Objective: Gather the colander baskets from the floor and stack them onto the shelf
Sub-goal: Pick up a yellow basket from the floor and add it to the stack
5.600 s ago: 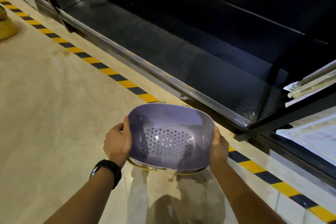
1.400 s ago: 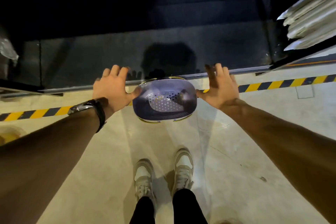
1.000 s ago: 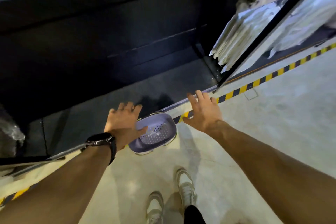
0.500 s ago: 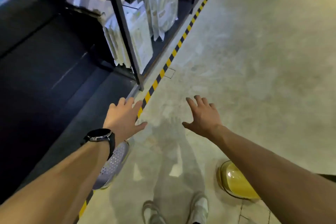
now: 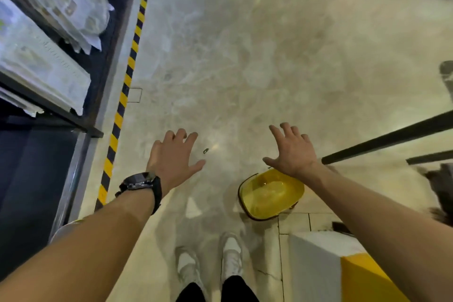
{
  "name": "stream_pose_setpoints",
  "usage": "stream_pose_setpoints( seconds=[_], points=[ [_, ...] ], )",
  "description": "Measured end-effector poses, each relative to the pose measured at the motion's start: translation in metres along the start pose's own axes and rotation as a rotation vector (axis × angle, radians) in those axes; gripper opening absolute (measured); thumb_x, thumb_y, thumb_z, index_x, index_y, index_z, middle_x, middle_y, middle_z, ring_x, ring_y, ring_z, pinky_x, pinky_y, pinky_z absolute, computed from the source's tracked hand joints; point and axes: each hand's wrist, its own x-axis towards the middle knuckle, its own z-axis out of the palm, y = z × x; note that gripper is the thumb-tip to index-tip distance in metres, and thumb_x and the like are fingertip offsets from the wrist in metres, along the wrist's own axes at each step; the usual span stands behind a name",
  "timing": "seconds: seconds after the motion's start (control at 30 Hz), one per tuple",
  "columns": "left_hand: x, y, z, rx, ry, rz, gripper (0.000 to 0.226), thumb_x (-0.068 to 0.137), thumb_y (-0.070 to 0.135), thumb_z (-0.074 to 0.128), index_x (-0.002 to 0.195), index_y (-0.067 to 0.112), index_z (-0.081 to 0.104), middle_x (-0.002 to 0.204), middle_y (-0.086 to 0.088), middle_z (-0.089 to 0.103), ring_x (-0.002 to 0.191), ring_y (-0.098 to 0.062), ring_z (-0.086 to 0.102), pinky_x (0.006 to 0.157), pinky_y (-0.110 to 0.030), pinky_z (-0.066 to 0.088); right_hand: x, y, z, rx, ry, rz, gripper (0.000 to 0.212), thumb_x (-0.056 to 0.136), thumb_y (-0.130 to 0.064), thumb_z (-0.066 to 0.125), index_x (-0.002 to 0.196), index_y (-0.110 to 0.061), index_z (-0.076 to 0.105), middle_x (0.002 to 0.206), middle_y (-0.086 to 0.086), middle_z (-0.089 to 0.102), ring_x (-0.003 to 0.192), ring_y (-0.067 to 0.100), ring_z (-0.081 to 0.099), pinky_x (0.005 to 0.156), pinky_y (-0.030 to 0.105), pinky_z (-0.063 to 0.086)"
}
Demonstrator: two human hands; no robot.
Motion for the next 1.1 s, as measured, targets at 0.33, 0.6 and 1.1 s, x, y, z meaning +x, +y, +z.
stream_pose_setpoints(
  seconds=[0.33, 0.6, 1.1],
  points=[
    [0.061, 0.035, -0.002, -0.04, -0.049, 0.076, 0.07, 0.094, 0.065, 0.043, 0.15, 0.024, 0.033, 0.141, -0.003, 0.044, 0.124, -0.027, 0.044, 0.081, -0.038, 0.046, -0.002, 0.082, 0.018, 0.028, -0.028, 0.194, 0.086, 0.087, -0.061, 0.058, 0.154, -0.021, 0.022, 0.154, 0.011, 0.032, 0.139, 0.033, 0.035, 0.108, 0.05, 0.039],
    [0.075, 0.086, 0.04, -0.103, -0.175, -0.036, 0.067, 0.097, 0.063, 0.038, 0.151, 0.024, 0.031, 0.142, -0.004, 0.044, 0.123, -0.028, 0.046, 0.083, -0.04, 0.045, 0.027, 0.127, 0.066, 0.004, -0.162, 0.104, 0.085, 0.088, -0.061, 0.056, 0.154, -0.021, 0.021, 0.155, 0.011, 0.03, 0.14, 0.033, 0.035, 0.108, 0.051, 0.04],
    [0.07, 0.224, 0.2, -0.65, -0.215, -0.5, 0.058, 0.1, 0.06, 0.036, 0.144, 0.025, 0.046, 0.136, -0.001, 0.054, 0.121, -0.026, 0.053, 0.09, -0.044, 0.05, 0.071, 0.226, 0.221, 0.016, -0.301, 0.023, 0.076, 0.093, -0.062, 0.044, 0.153, -0.02, 0.025, 0.153, 0.013, 0.036, 0.139, 0.034, 0.037, 0.108, 0.048, 0.04]
  ],
)
